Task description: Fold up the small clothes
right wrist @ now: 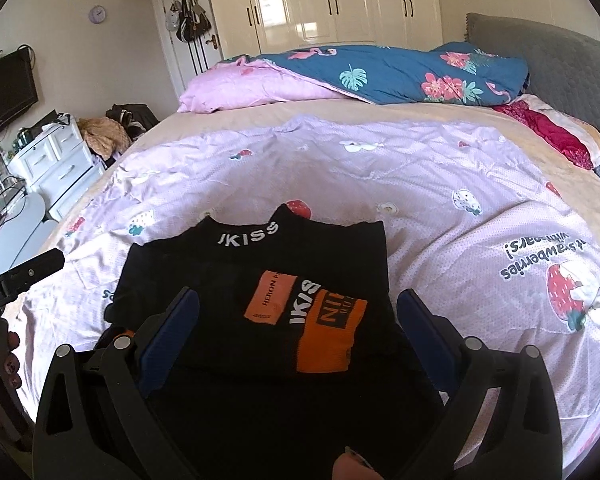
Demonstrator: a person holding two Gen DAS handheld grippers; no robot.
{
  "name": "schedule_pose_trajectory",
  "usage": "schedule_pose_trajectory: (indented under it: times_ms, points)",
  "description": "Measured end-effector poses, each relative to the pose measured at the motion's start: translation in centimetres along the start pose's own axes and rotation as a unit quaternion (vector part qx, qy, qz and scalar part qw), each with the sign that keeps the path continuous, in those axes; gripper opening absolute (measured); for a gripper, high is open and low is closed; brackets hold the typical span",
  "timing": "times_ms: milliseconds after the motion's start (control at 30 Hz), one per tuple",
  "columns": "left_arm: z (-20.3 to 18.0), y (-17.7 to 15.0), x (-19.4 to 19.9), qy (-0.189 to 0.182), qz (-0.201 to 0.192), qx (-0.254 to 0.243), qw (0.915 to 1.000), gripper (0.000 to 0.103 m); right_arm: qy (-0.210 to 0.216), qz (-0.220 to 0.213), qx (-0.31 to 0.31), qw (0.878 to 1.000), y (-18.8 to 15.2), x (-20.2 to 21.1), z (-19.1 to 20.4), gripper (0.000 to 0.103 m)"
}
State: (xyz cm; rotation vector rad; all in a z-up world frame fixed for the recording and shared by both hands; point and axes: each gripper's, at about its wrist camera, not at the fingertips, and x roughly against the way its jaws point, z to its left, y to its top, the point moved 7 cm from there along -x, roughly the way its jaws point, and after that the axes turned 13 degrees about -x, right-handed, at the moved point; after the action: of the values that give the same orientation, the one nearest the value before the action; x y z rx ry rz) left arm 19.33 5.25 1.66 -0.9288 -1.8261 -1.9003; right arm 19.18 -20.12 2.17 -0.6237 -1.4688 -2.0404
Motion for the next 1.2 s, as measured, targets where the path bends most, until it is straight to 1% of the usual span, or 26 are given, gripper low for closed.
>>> schedule_pose_trajectory:
  times_ms: [300,467,700,833,1000,1200]
  points:
    - [0.4,-1.0,2.3,0.014,0.002,0.003,0.9999,0.094,0.017,-0.001,0.004,1.000,-0.4,1.7,0.6,0.099]
    - [0.1,-1.4,3.2,0.012,0.003,0.001,0.9999,0.094,0.022,-0.005,0.006,1.000,-0.7,2.9,0.7,0.099]
    - [-1.4,-2.2,4.3,0.006,0.001,-0.016,0.9998,0.094,0.023,-0.003,0.016,1.000,-1.6,4.2,0.5,0.099]
    - [-2.3,-3.6,4.2,-0.011,0.015,-0.016,0.9997,0.094,0.017,-0.001,0.025,1.000,-2.4,4.9,0.1,0.099]
    - [-2.8,-5.5,4.0,-0.002,0.036,-0.025,0.9990,0.094,0.010,0.003,0.028,1.000,-3.5,5.4,-0.7,0.099]
    - [-2.6,-6.9,4.7,0.003,0.043,-0.025,0.9988,0.094,0.006,0.008,0.028,1.000,-4.5,5.9,-1.5,0.099]
